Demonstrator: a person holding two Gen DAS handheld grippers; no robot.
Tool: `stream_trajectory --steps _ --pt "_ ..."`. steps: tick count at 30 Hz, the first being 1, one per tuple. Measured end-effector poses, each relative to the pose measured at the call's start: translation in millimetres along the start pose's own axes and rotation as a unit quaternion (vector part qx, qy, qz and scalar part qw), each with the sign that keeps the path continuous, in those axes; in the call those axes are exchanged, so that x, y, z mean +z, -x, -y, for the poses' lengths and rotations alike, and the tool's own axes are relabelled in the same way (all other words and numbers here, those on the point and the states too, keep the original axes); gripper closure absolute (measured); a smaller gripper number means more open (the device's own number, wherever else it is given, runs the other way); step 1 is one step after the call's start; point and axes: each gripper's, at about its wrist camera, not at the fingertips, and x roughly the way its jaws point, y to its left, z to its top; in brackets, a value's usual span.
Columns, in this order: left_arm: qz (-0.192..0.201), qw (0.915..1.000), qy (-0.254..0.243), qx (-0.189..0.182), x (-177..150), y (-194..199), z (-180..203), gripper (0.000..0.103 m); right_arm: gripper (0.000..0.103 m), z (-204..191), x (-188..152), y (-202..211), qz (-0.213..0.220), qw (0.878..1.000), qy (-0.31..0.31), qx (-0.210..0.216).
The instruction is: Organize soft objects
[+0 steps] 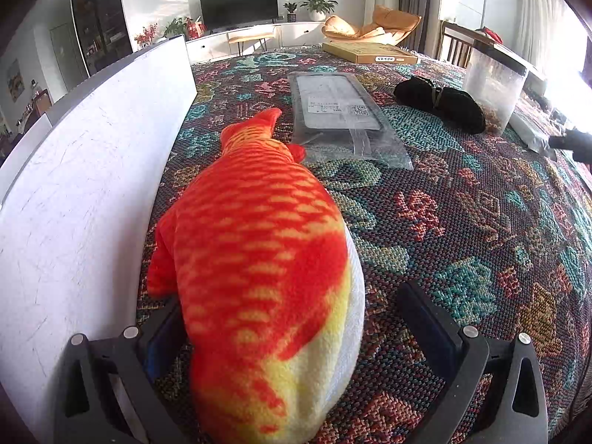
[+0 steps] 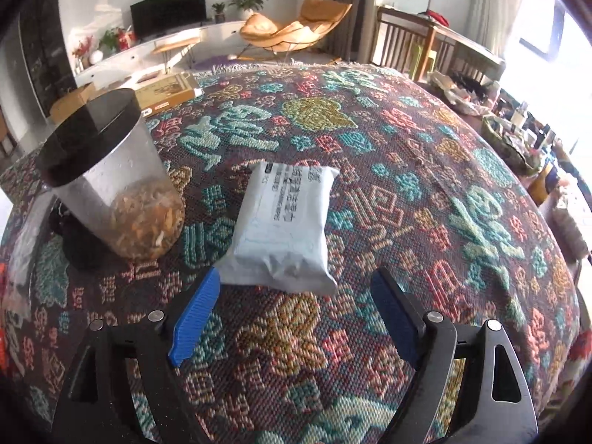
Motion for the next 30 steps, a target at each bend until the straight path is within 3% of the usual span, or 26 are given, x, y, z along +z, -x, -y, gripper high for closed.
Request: stream_trajectory --steps 4,6,11,30 --pt "0.000 1.0000 0.000 0.000 0 0 0 0.000 0.016 6 -45 -13 -0.041 0.999 -0.029 -0.012" --pt "0.000 1.0000 0.000 0.000 0 0 0 0.000 0.015 18 -55 -7 -0.006 0.998 -0.070 -0.002" --pt "0.000 1.0000 0.000 0.000 0 0 0 0.000 0.011 13 -58 -7 0.012 0.997 -0.067 -0.025" --pt "0.000 1.0000 0.000 0.000 -1 0 0 0.000 0.009 16 -57 -7 0.011 0.997 -0.070 -0.022"
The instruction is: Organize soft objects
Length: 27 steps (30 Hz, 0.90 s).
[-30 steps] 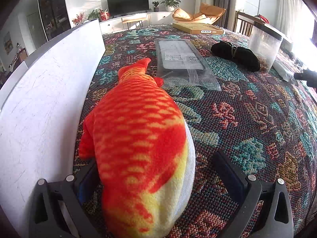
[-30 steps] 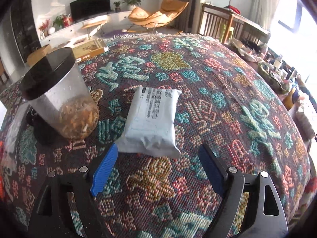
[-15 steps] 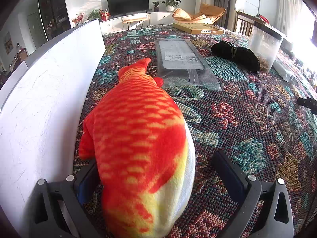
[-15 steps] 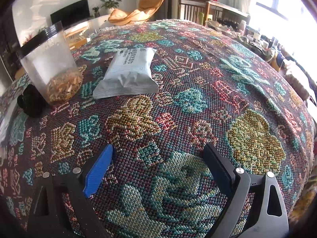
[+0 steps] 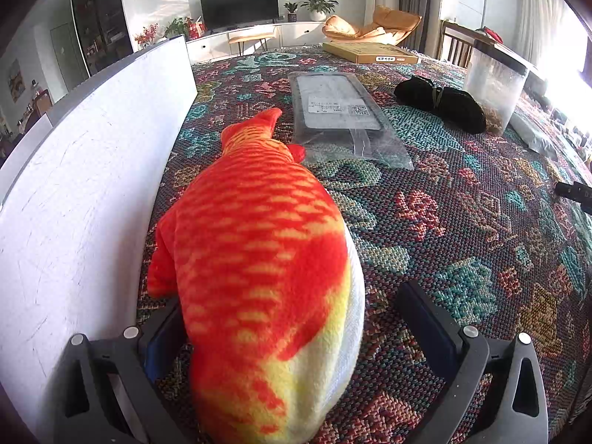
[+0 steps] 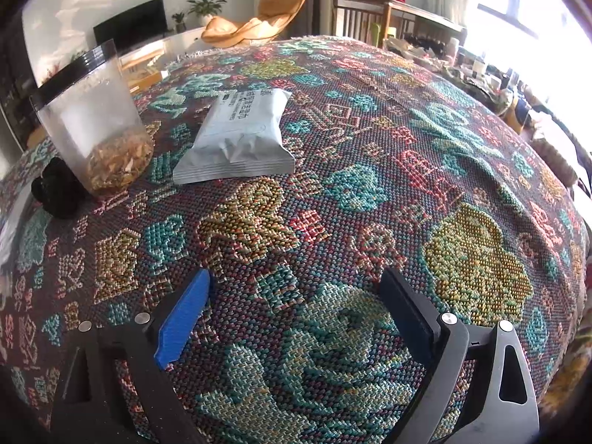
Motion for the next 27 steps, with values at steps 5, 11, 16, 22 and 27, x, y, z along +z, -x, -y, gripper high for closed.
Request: stream_trajectory --steps 5,11,16,22,27 --pt "0.000 1.0000 0.001 0.000 -1 0 0 0.000 0.004 0 10 -8 -0.024 0.999 0.020 0.019" --pt "-0.035 0.9994 -0.007 0.002 6 0 1 0.000 0.006 7 92 -24 -0.057 0.996 -0.028 0.060" --pt "-0.062 0.9980 -0.013 0.002 11 -5 -1 0.000 0.008 -24 123 -85 -0.167 0.985 0.028 0.030" --pt "-0.039 0.9992 0.001 -0.010 27 3 -13 0.058 0.045 -27 153 -56 -0.105 0.994 0.033 0.013" --pt "0.000 0.9929 0.078 -0.090 48 36 -33 0.066 0.045 -36 177 25 -0.008 0.998 0.052 0.038"
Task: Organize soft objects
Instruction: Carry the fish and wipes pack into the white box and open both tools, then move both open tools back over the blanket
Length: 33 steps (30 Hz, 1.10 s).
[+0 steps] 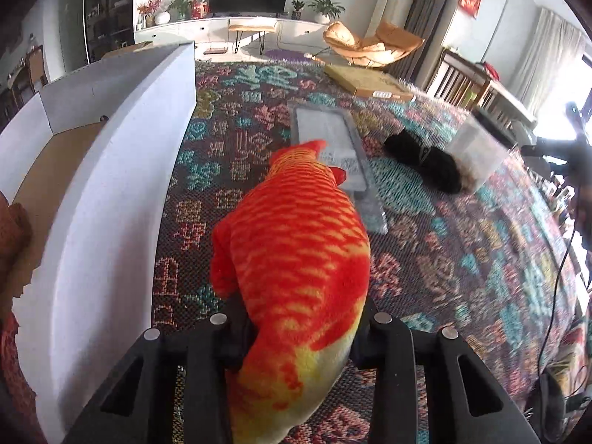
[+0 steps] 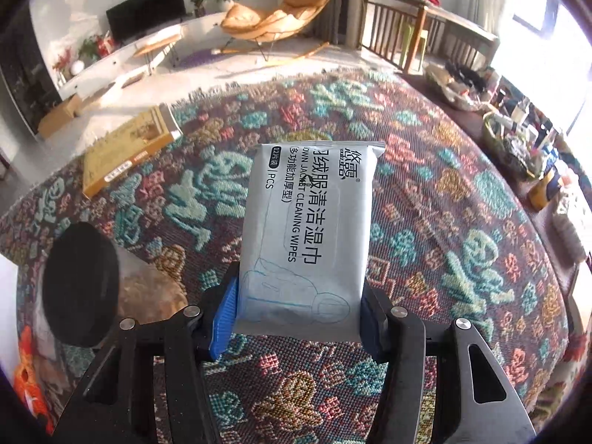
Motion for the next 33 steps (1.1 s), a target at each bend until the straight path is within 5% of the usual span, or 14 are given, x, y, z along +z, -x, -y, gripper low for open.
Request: stream_trajectory --steps 5,8,14,17,18,20,22,25,30,33 --pt "0.055 0.9962 0.032 -0.059 17 64 -12 0.066 0.045 -73 -5 81 0.050 0.992 0.054 0.098" --pt "0.091 0.9932 0.041 -0.059 21 111 -37 0.066 0.045 -145 -26 121 0.048 0.976 0.092 0.189" --pt "0.121 0.9888 0.058 0.066 6 174 -120 0.059 0.044 -303 -104 171 -0.020 0.909 0.164 0.382" --pt "0.100 0.9811 0.053 0.157 -11 170 -157 0.008 0.020 -365 -147 166 -0.078 0.870 0.170 0.456" --pt "0.095 0.9778 0.051 0.180 -16 167 -168 0.004 0.008 -381 -158 163 -0.092 0.865 0.179 0.460" --pt "0.085 0.9708 0.053 0.218 -25 162 -184 0.004 0.009 -391 -173 160 -0.098 0.860 0.191 0.463" --pt "0.085 0.9672 0.064 0.231 -30 163 -194 0.004 0.009 -381 -179 161 -0.074 0.865 0.199 0.455" --pt "0.106 0.9686 0.079 0.211 -35 165 -192 0.004 0.009 -339 -179 154 -0.010 0.892 0.212 0.400" --pt "0.123 0.9860 0.048 0.102 -32 162 -134 0.004 0.009 -232 -203 78 0.030 0.962 0.190 0.192" --pt "0.113 0.9934 -0.003 0.022 -28 150 -68 0.003 0.009 -167 -223 30 0.012 0.985 0.140 0.101"
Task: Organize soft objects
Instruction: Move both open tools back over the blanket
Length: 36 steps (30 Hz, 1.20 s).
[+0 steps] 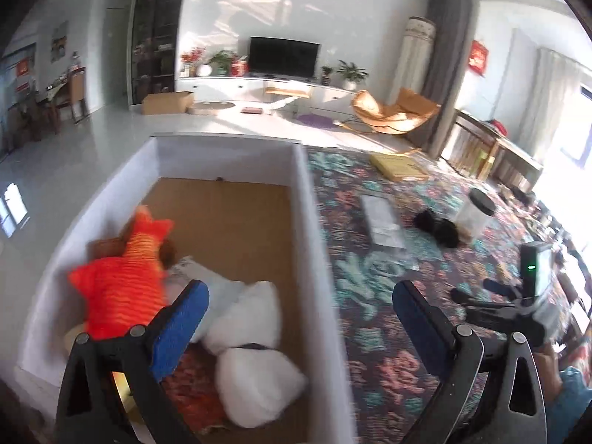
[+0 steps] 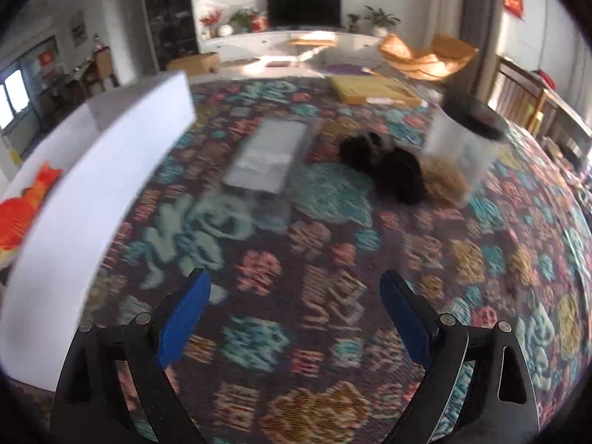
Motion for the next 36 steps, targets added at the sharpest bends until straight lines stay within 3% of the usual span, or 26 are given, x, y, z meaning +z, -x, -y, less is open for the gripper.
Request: stream_trajectory --steps 3,5,7,9,17,20,36 --pt "-0.034 0.9958 -0.060 -0.060 -15 -25 72 0.000 0.009 45 -25 -9 -0.015 0.995 -0.092 -0.023" --pt "-0.064 0.9901 -0.095 -0.081 -32 -50 112 0.000 0.009 60 -21 2 0.017 0.991 -0.127 -0.024" --pt "-0.084 0.9867 -0.119 -0.072 -48 -84 137 0.000 0.009 63 -20 6 0.032 0.990 -0.129 -0.057" --pt "-0.089 0.9864 -0.129 -0.049 -56 -111 149 0.000 0.009 66 -20 -2 0.009 0.989 -0.131 -0.066" --pt "-0.110 0.9825 -0.147 0.032 -71 -183 137 0.000 0.009 86 -22 -12 -0.011 0.981 -0.166 -0.096" --pt "-0.116 0.9867 -0.114 0.008 -68 -186 125 0.000 0.009 85 -25 -11 -0.013 0.981 -0.165 -0.099" --pt "-0.117 0.9860 -0.118 0.012 -70 -185 126 0.000 0.005 76 -27 -13 -0.012 0.982 -0.153 -0.111"
